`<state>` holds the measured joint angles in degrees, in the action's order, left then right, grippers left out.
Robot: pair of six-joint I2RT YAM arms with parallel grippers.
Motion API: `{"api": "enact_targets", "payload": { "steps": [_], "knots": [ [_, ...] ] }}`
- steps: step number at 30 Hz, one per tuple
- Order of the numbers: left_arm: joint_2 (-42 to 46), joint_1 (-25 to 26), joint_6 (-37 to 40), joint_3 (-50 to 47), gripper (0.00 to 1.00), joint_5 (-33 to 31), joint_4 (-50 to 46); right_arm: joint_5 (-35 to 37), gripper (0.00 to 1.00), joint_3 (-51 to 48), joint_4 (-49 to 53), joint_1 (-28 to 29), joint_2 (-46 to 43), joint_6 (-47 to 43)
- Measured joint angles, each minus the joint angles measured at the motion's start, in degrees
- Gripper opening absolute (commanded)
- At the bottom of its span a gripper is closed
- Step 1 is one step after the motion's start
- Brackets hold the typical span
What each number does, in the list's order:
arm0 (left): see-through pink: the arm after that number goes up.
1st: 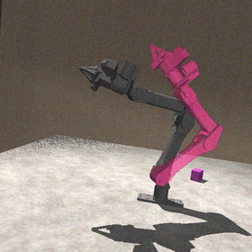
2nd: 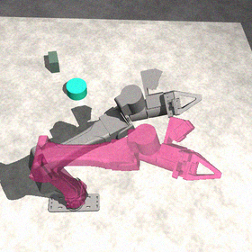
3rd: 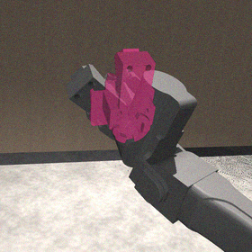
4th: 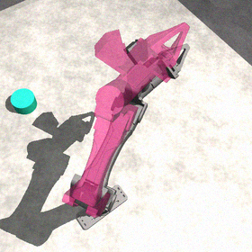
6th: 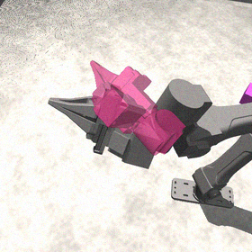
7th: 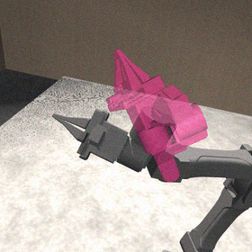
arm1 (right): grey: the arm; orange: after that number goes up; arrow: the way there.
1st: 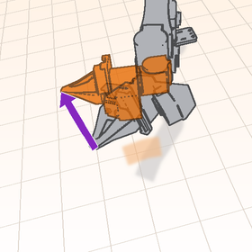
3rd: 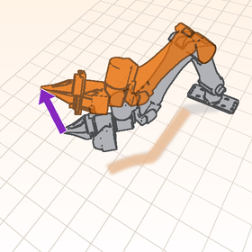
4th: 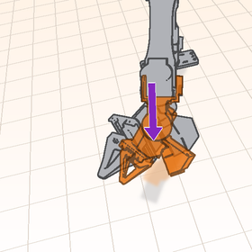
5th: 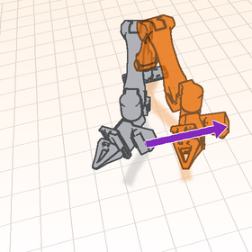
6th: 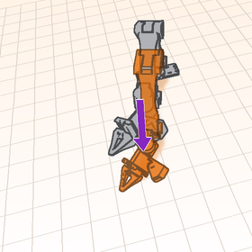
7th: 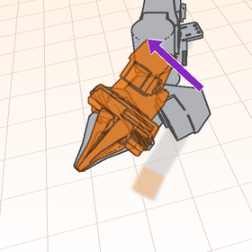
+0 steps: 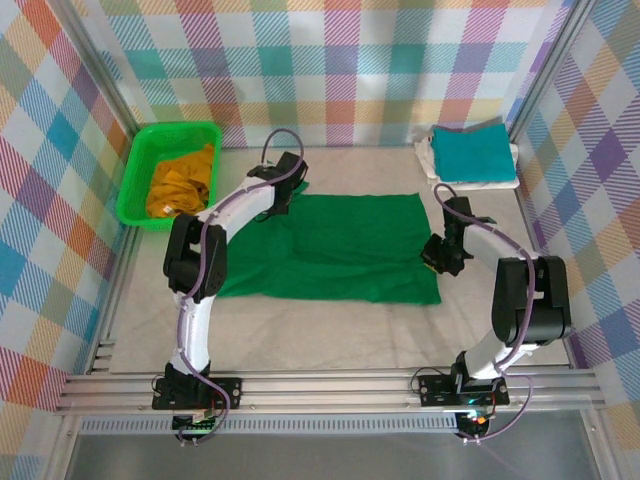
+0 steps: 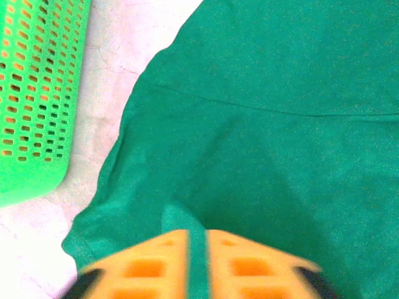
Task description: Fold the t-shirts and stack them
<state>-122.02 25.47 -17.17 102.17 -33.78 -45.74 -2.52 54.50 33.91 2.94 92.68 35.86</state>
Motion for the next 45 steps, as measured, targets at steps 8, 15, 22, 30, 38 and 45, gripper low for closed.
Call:
{"api": "enact_targets", "payload": {
  "steps": [8, 15, 22, 30, 38, 45],
  "knots": [
    [3.08, 0.00, -0.68, -6.45, 0.56, -1.51, 0.85, -0.46, 0.41, 1.44, 0.11, 0.09, -0.66, -0.31],
    [20.79, 0.00, -6.51, -23.06, 0.35, 0.44, 2.82, -2.93, 0.02, 1.09, -1.40, 5.27, -9.57, -2.75],
    [28.37, -1.55, -12.39, -41.03, 0.16, 7.91, 6.69, -6.38, 0.00, -7.06, -4.33, 8.68, -8.28, -1.57],
    [25.94, -8.74, -16.79, -48.96, 0.13, 13.29, 8.15, -5.55, 0.00, -8.70, -5.73, 8.28, -2.78, 2.40],
    [28.63, -11.58, -18.99, -51.87, 0.07, 16.46, 10.82, -5.55, 0.00, -11.43, -7.54, 7.89, -5.09, 5.81],
    [34.93, -8.70, -21.73, -57.86, 0.06, 19.85, 11.15, -6.12, 0.00, -16.26, -5.33, 7.89, -10.75, 7.50]
  ]
}}
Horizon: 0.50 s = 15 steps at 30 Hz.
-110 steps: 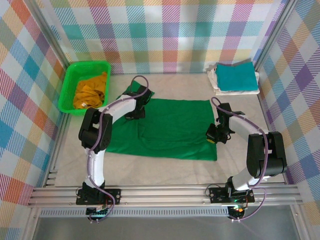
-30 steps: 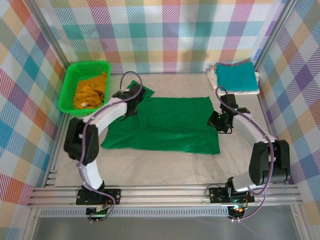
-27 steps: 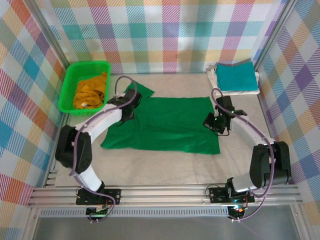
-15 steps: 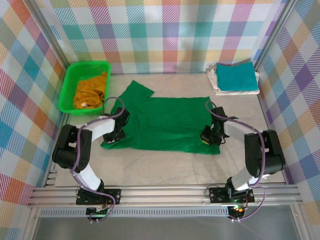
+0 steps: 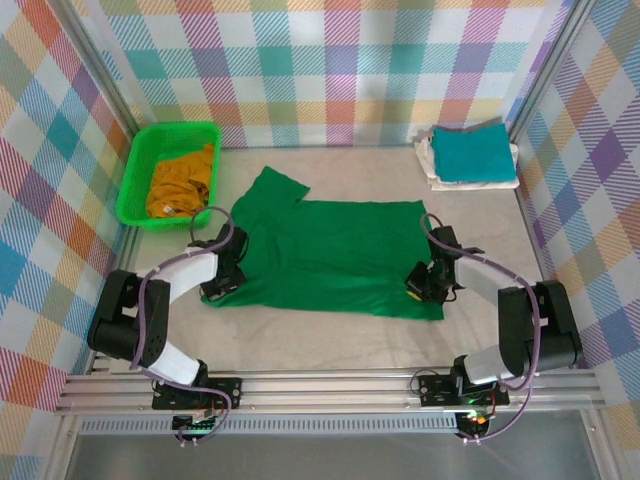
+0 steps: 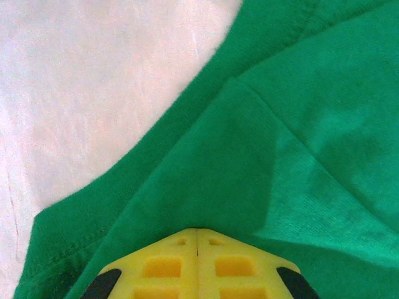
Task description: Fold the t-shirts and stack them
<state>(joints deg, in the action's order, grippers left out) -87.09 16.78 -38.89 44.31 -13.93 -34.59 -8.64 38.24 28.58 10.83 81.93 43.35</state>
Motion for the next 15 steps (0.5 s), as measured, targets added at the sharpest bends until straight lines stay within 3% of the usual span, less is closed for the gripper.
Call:
{"api": "enact_targets", "payload": {
  "steps": [5, 8, 12, 15],
  "knots": [
    [0.31, 3.87, -0.74, 1.64, 0.08, 1.29, -5.64, 0.26, 0.00, 0.52, 3.15, 0.00, -0.76, 0.31],
    [0.33, 4.15, 0.55, 9.01, 0.18, 2.12, -11.39, 1.79, 0.03, 6.01, 7.41, 0.00, -0.76, -0.83],
    [-2.54, 4.15, 6.12, 30.91, 0.24, 2.34, -13.35, 3.98, 0.10, 19.43, 8.28, -0.04, 0.57, -3.74],
    [-12.17, 4.15, 12.48, 53.24, 0.28, 1.36, -13.16, 4.42, 0.15, 30.23, 6.25, -0.04, 5.44, -7.06]
  ]
}}
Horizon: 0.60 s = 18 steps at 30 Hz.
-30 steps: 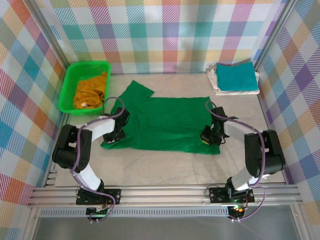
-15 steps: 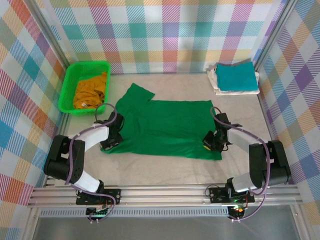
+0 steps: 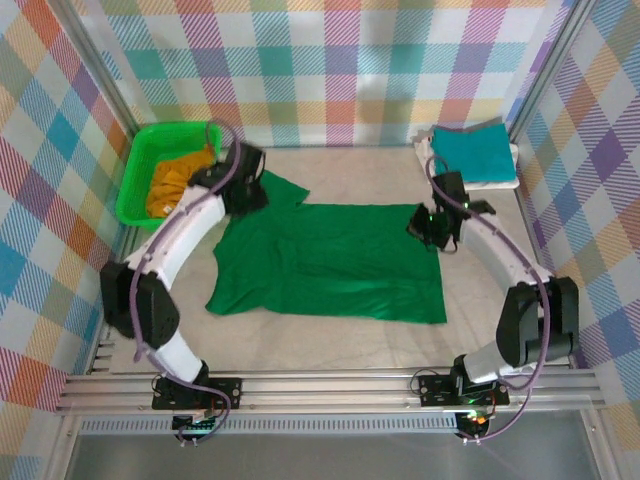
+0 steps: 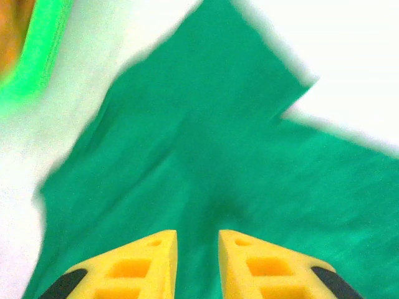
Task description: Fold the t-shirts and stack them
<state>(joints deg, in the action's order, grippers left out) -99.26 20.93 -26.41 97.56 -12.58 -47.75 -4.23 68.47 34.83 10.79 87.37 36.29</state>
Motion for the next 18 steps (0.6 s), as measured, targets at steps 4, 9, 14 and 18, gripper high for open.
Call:
{"api": "enact_targets", "payload": {
  "steps": [4, 9, 14, 18],
  "knots": [
    [-19.04, -0.90, 6.78, 29.16, 0.37, -1.66, -0.81, 0.70, 0.24, 11.85, -2.73, 0.00, 9.55, -5.31],
    [-42.75, -3.52, 11.10, 54.60, 0.53, 0.17, -3.96, 1.01, 0.31, 17.03, -6.12, -1.03, 16.94, -9.29],
    [-50.53, -6.73, 10.54, 54.90, 0.66, 2.58, -5.03, -2.45, 0.34, 17.27, -8.72, -2.27, 18.03, -10.40],
    [-51.71, -8.33, 9.84, 54.05, 0.66, 4.44, -3.67, -5.40, 0.34, 16.17, -11.41, -2.47, 17.90, -11.30]
  ]
}}
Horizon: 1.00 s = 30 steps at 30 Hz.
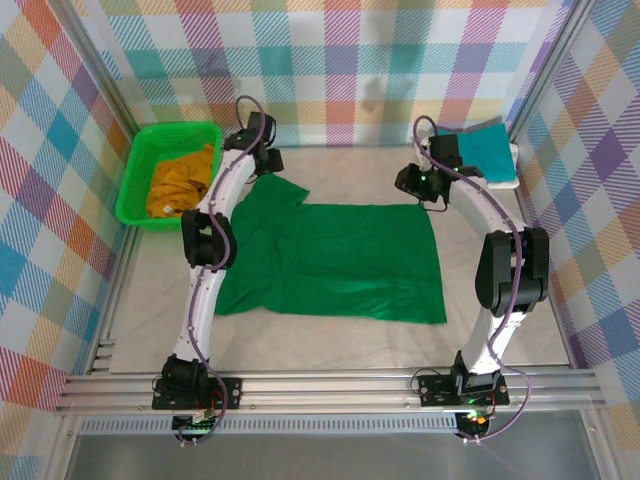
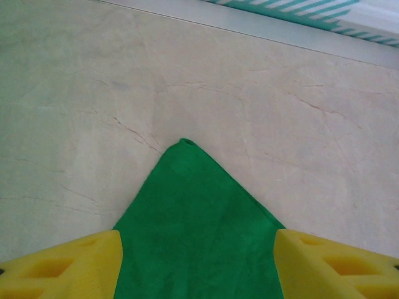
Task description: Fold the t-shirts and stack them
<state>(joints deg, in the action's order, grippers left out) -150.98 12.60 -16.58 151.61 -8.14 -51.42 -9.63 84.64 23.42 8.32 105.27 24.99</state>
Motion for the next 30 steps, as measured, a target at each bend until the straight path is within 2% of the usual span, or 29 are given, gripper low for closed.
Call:
{"api": "enact_targets", "payload": {
  "steps": [14, 18, 24, 26, 28, 30],
  "knots": [
    [-6.78, -1.66, -4.94, 0.00, 0.69, 7.26, 10.71, -11.13, 0.34, -14.27, -9.07, 0.00, -4.48, 0.28],
    [-8.07, -2.29, -7.50, 0.00, 0.72, 8.15, 13.46, -14.27, 0.34, -16.63, -11.91, 0.00, -5.46, 1.16],
    [-8.70, -2.97, -11.32, 0.02, 0.71, 8.81, 16.28, -17.70, 0.33, -19.30, -15.34, 0.00, -6.51, 2.56],
    [-8.85, -3.06, -12.70, 0.02, 0.65, 9.68, 17.42, -18.12, 0.33, -19.41, -15.76, 0.00, -6.56, 2.64],
    [-9.09, -3.06, -13.81, 0.04, 0.45, 10.93, 17.88, -18.16, 0.33, -19.41, -16.20, 0.00, -6.58, 2.67],
    [-9.38, -3.06, -14.12, 0.04, 0.42, 12.07, 17.97, -18.12, 0.33, -19.41, -16.59, 0.00, -6.67, 2.67]
  ]
}}
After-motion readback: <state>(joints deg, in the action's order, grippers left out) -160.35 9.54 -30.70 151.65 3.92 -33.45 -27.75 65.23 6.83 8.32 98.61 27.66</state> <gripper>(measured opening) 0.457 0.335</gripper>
